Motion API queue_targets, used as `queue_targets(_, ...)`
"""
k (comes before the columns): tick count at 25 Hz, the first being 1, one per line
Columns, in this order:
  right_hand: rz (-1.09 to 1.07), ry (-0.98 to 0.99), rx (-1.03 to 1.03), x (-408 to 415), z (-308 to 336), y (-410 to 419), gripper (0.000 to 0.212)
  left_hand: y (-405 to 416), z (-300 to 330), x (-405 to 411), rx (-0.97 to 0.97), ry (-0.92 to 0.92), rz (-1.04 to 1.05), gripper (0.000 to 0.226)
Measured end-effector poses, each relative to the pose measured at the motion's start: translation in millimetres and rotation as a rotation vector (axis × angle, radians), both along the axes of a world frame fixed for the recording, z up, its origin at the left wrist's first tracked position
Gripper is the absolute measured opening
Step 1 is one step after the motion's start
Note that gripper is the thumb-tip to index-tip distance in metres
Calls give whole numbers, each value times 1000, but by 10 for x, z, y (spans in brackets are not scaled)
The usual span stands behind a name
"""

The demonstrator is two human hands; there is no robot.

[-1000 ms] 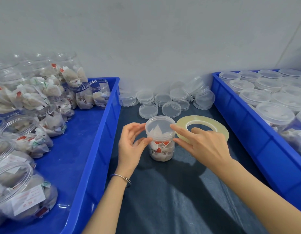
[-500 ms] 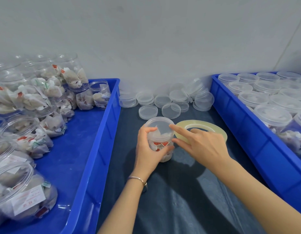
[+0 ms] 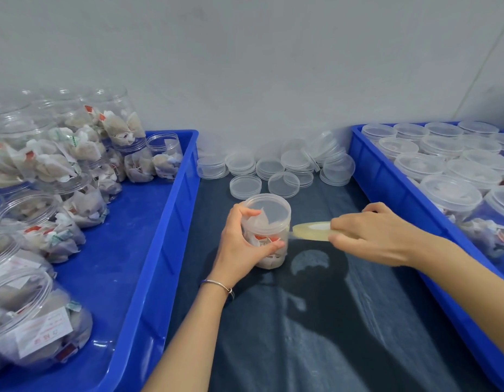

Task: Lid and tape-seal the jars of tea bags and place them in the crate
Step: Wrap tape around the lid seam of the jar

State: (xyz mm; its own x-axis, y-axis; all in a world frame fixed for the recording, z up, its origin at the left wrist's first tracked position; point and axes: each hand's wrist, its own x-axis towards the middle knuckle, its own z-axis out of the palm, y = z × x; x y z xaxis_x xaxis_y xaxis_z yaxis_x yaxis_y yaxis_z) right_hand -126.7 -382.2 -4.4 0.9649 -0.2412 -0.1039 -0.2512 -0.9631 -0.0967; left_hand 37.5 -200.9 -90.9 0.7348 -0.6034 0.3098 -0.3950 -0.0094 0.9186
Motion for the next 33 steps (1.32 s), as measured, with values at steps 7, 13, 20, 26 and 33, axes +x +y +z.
queue_targets(7,21,64,233,-199,14,-226,23,6,40,10,4,20,-39,62)
queue_targets(13,-83,-150,77,70,-6,-243,47,25,50,17,14,41,-51,61)
queue_targets(20,-217,-329,-238,318,-223,-180,56,44,54,36,15,65,-89,63)
queue_targets(26,-261,-467,-315,443,-344,-134,62,48,68,46,25,90,-111,62)
queue_targets(33,-279,-521,-249,586,-390,-110,58,61,83,74,26,93,-126,61)
